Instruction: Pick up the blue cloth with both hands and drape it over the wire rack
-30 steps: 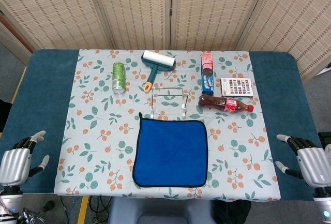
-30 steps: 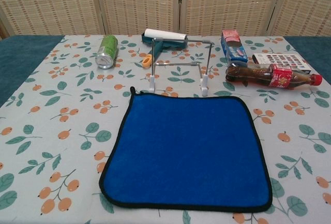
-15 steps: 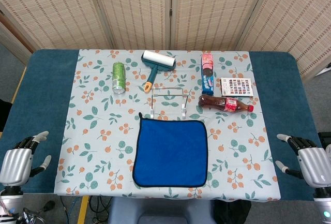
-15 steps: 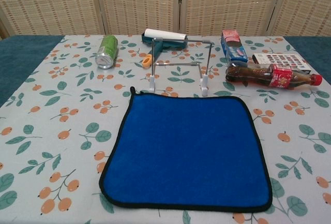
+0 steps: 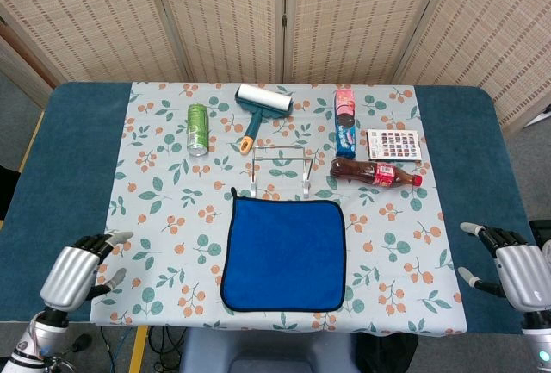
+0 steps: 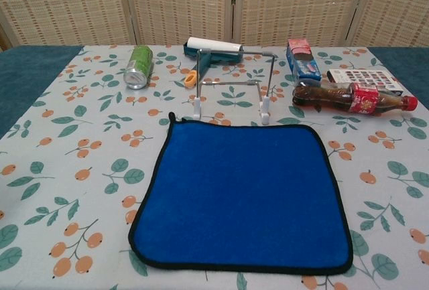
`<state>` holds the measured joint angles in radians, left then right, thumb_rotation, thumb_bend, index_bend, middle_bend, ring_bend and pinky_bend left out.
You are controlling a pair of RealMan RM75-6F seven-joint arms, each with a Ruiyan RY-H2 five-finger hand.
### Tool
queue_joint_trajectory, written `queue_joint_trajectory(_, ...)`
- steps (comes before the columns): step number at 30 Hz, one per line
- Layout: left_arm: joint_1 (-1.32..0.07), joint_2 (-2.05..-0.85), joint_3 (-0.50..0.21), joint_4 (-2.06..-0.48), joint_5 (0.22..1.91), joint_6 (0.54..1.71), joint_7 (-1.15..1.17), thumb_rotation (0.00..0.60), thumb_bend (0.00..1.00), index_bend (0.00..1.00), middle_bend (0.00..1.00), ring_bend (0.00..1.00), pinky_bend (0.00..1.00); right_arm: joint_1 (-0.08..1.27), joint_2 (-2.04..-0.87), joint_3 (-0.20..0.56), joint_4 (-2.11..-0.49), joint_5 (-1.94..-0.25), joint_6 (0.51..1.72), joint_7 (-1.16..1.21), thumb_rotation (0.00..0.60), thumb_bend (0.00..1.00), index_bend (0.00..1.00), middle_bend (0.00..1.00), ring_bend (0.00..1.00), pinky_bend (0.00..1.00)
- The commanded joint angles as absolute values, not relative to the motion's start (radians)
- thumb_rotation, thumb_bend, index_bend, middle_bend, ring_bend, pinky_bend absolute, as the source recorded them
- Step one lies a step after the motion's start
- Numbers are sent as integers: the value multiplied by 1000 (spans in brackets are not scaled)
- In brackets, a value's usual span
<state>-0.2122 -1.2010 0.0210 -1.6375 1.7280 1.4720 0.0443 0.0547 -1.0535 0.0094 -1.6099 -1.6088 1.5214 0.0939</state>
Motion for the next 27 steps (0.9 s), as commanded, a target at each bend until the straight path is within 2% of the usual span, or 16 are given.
queue_joint_trajectory(1,-263,-1230,42,-1619,1800,1429,21,600,295,246,447,425,474,55,-1053,10,-1611,-1608,1520,95,600,170,262,361,337,375)
queue_joint_trajectory(11,-392,-1299,80,-1607,1942,1294,27,600,295,239,687,609,728,57,-1050,11,-1615,-1602,1513,93,600,169,262,361,337,386)
queue_joint_trajectory(13,-418,-1320,87,-1597,1960,1262,30,600,295,240,760,670,811,58,-1049,11,-1616,-1603,1511,91,600,169,262,362,337,387)
queue_joint_trajectory(19,-476,-1387,87,-1562,1982,1197,60,600,274,268,941,832,960,58,-1047,10,-1620,-1599,1506,86,600,169,262,362,337,388)
queue_joint_trajectory(22,-497,-1416,88,-1552,1972,1163,74,600,272,290,993,890,997,58,-1047,10,-1620,-1597,1504,85,600,170,262,362,337,390)
queue_joint_trajectory(27,-526,-1448,97,-1551,1945,1099,98,600,272,333,1000,964,1000,58,-1046,10,-1618,-1593,1500,88,600,169,262,363,337,398)
